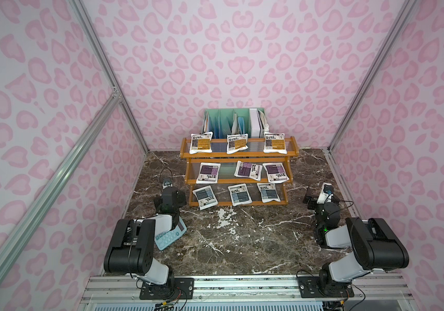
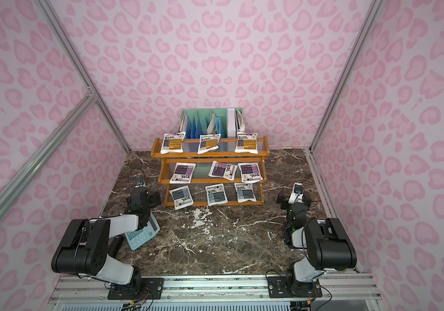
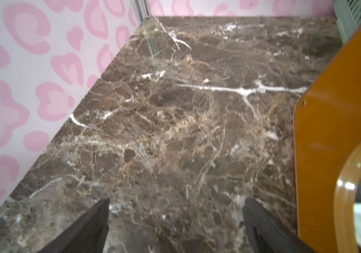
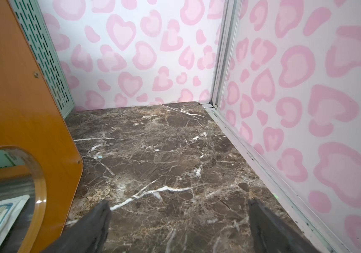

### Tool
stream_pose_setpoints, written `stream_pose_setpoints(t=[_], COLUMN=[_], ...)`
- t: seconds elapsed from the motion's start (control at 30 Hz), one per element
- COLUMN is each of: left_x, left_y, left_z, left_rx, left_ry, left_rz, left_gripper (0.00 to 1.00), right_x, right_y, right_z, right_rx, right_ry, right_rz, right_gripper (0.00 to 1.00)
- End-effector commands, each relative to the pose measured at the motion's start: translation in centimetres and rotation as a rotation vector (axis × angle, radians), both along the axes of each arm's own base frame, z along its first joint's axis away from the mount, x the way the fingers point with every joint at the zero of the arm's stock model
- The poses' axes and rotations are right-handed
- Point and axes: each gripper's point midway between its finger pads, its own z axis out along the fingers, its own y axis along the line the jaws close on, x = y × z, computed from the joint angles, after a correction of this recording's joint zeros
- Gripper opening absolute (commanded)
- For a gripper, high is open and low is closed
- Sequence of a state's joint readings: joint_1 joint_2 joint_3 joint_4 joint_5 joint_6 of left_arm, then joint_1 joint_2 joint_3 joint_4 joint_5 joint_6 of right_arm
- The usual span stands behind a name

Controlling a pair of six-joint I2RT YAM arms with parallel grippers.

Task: Place the bagged coffee beans on the shelf by color
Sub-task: Reset both arms

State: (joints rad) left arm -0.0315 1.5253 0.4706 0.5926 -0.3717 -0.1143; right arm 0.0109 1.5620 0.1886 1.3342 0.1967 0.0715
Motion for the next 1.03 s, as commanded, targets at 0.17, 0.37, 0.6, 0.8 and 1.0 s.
stream_pose_setpoints(t=[0.17, 0.37, 0.6, 0.8, 1.0], left_x=[1.4, 1.2, 1.2, 1.4, 1.4], left_y=[-0.4, -0.6, -0.5, -0.4, -0.3], left_z=[1.7, 2.0, 1.7, 1.4, 1.4], left_rx=[-0.02, -0.002, -0.016, -0.033, -0.042], left_ry=[-0.133, -0.143, -0.114, -0.099, -0.099], left_rz=[-0.053, -0.062, -0.046, -0.049, -0.052], left_gripper=[0.99, 0.99, 0.99, 0.99, 0.99], right_x=[0.4, 0.3, 0.3, 0.3, 0.3], right_y=[0.7, 0.8, 0.7, 0.8, 0.8], right_z=[1.0, 1.1, 1.0, 1.1, 1.1], right_rx=[-0.017, -0.019, -0.018, -0.018, -0.02], right_ry=[-0.042, -0.039, -0.034, -0.037, -0.038], right_rz=[0.039, 0.039, 0.033, 0.034, 0.032], right_gripper=[1.0, 1.0, 1.0, 1.0, 1.0])
